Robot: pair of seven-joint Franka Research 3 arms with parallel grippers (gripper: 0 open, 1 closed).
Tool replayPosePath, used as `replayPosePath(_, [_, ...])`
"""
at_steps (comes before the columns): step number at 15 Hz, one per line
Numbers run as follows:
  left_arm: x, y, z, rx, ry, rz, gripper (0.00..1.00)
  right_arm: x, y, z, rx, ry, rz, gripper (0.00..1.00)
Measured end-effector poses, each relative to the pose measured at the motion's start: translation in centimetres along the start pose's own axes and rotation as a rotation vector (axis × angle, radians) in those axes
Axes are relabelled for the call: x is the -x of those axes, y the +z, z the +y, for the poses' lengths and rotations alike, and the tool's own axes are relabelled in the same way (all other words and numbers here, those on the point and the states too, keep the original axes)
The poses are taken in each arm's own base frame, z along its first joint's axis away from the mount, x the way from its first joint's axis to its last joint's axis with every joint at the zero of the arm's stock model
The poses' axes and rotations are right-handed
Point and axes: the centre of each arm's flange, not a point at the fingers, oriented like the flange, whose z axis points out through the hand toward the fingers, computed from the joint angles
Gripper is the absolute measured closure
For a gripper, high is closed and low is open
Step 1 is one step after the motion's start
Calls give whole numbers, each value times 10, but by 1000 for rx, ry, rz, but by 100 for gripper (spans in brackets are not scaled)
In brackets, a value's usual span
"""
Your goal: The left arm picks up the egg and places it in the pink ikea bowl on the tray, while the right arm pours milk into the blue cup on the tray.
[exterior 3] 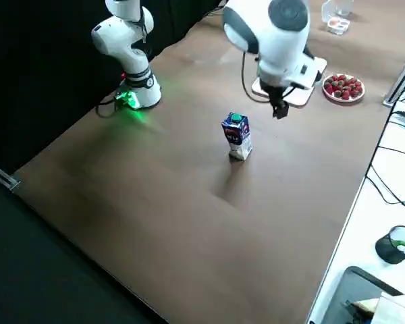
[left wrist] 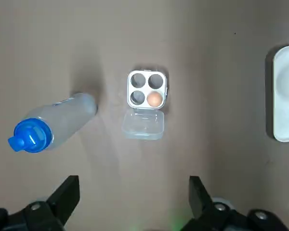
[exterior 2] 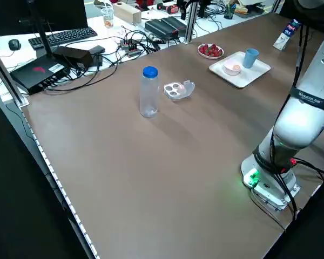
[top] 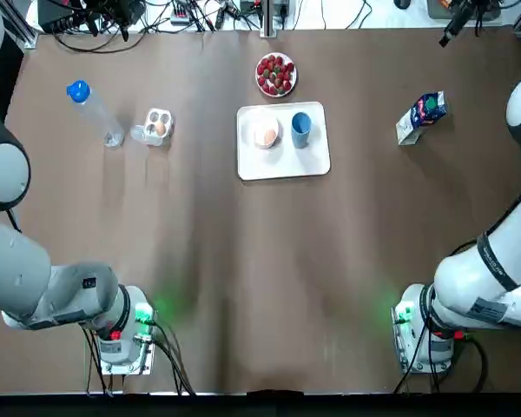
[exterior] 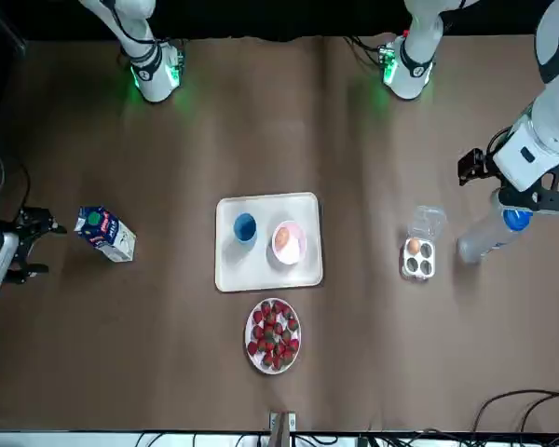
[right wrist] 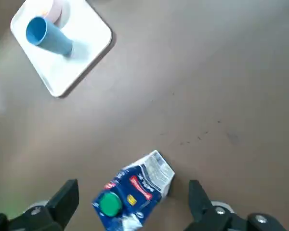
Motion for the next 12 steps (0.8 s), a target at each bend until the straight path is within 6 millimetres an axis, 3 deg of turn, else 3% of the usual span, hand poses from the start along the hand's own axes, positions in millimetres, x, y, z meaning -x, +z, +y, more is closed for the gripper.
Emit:
replayPosePath(4, [0, 0, 0, 0, 0, 0, 0, -32, -8, -29, 41, 218, -31, 0])
replayPosePath(7, [0, 0, -1, 0, 1, 0, 0, -47, -9, -39, 74, 317, -55, 0])
replayPosePath(12, [0, 0, -2, 0, 1, 0, 0, -65, -30, -65, 173, 475, -84, 0])
